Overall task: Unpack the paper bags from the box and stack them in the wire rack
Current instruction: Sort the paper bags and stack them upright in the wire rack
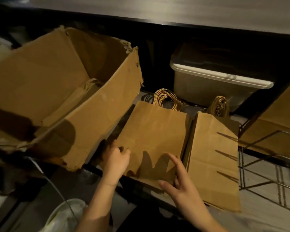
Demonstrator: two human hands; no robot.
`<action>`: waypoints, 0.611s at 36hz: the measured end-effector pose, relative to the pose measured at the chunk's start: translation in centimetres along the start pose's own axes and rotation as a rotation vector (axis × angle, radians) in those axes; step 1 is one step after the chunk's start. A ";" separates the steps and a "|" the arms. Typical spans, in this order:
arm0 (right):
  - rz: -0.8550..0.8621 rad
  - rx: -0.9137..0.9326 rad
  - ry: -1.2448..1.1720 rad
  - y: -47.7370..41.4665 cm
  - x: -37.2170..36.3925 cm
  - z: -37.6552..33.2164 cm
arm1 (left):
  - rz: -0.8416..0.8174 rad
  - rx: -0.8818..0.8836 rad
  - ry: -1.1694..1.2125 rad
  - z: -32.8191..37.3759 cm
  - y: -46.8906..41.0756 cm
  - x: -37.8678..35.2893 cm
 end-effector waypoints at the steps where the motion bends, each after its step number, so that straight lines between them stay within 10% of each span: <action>1: 0.018 0.031 -0.029 0.2 0.1 -0.4 | 0.017 0.001 -0.011 0.1 0.3 0.0; 8: 0.165 0.135 -0.089 1.1 2.1 -3.8 | 0.168 0.003 0.012 0.9 1.7 -0.6; 22: 0.435 0.283 -0.204 0.6 7.1 -7.8 | -0.098 0.066 0.717 3.0 6.5 -5.8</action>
Point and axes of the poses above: each hand's wrist, its own y-axis away from the middle knuckle, its own x-axis out of the back of the hand, z = x × y, the point moved 2 cm from there along -y, towards the middle knuckle, and after that the axes turned 12 degrees about x, right-handed, at the moved point
